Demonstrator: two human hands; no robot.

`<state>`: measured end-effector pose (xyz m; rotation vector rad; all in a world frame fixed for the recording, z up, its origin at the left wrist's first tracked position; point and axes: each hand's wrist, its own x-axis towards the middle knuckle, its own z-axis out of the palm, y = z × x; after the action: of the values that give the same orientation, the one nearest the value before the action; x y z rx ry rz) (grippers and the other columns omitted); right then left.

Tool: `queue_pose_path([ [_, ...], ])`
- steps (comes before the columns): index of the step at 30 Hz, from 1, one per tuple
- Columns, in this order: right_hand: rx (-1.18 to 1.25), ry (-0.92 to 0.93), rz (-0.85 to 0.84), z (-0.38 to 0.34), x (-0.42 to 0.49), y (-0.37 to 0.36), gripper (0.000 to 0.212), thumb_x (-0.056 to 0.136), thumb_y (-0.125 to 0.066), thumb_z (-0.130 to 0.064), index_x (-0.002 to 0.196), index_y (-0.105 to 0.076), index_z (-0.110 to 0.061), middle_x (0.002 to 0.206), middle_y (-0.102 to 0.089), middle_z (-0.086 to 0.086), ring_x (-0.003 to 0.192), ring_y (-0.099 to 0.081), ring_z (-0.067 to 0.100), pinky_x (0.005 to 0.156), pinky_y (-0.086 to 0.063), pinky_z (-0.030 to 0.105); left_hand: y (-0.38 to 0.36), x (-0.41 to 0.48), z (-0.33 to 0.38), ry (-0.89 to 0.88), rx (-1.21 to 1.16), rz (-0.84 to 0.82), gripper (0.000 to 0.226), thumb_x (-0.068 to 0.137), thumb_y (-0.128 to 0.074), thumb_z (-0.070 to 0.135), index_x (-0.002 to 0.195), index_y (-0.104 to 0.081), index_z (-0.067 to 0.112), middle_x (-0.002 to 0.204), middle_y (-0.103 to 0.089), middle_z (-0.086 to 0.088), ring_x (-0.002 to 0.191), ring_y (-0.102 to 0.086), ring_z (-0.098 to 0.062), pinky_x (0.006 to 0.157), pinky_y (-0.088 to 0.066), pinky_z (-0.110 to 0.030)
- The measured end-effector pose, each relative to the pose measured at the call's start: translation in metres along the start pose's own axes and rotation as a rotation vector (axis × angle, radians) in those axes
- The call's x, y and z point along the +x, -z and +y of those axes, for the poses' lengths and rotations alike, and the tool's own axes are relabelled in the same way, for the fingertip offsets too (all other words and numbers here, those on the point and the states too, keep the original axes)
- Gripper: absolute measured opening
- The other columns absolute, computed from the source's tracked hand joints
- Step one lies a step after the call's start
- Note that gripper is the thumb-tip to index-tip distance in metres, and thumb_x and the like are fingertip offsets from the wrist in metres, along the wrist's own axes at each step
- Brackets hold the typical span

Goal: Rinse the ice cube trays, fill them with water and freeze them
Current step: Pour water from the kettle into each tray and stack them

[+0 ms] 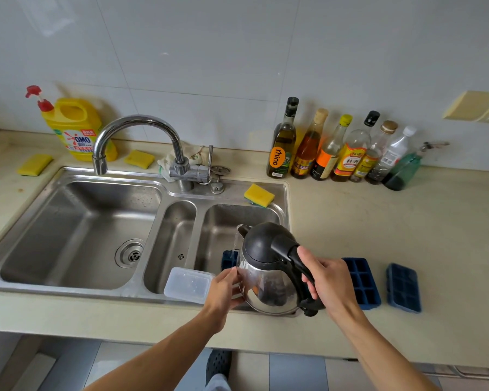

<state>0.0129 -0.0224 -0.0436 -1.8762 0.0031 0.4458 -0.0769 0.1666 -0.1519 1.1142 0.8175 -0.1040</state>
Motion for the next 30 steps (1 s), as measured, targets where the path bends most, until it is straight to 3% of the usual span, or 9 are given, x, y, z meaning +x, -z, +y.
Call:
queue_pose_path([
  [6,-0.021,0.013,-0.010,-0.0007,-0.0021,0.0019,0.064,0.092,-0.069,-0.048,0.060,-0.060,0.007,0.052,-0.060,0.008,0.043,-0.048,0.016,0.040,-0.039,0.024,0.0005,-0.0018,-0.0043,0.015,-0.060,0.010,0.027,0.105,-0.048,0.021,0.113,-0.068,0.005,0.113,-0.070,-0.023,0.112,-0.064,-0.042,0.075,-0.060,-0.038],
  [13,-0.016,0.010,-0.010,0.0004,-0.0045,0.0026,0.064,0.090,-0.069,-0.050,0.059,-0.061,0.005,0.053,-0.061,0.008,0.042,-0.048,0.015,0.039,-0.039,0.024,0.0002,-0.0031,-0.0065,0.014,-0.038,0.019,0.024,0.104,-0.050,0.023,0.111,-0.069,0.010,0.116,-0.069,-0.022,0.114,-0.063,-0.042,0.081,-0.062,-0.042],
  [22,-0.010,0.007,0.005,-0.0022,-0.0072,0.0050,0.058,0.091,-0.069,-0.050,0.054,-0.066,-0.006,0.053,-0.062,0.007,0.042,-0.049,0.014,0.039,-0.040,0.023,-0.0007,-0.0008,-0.0064,0.010,-0.028,0.013,0.027,0.105,-0.049,0.025,0.110,-0.071,0.010,0.115,-0.069,-0.021,0.113,-0.063,-0.042,0.082,-0.062,-0.042],
  [30,-0.008,-0.001,0.030,-0.0065,-0.0082,0.0071,0.053,0.090,-0.068,-0.051,0.052,-0.070,-0.015,0.052,-0.063,0.006,0.039,-0.050,0.012,0.039,-0.041,0.021,-0.0056,0.0033,-0.0046,0.021,-0.016,0.013,0.026,0.102,-0.055,0.028,0.110,-0.072,0.010,0.115,-0.069,-0.022,0.113,-0.063,-0.042,0.090,-0.060,-0.050],
])
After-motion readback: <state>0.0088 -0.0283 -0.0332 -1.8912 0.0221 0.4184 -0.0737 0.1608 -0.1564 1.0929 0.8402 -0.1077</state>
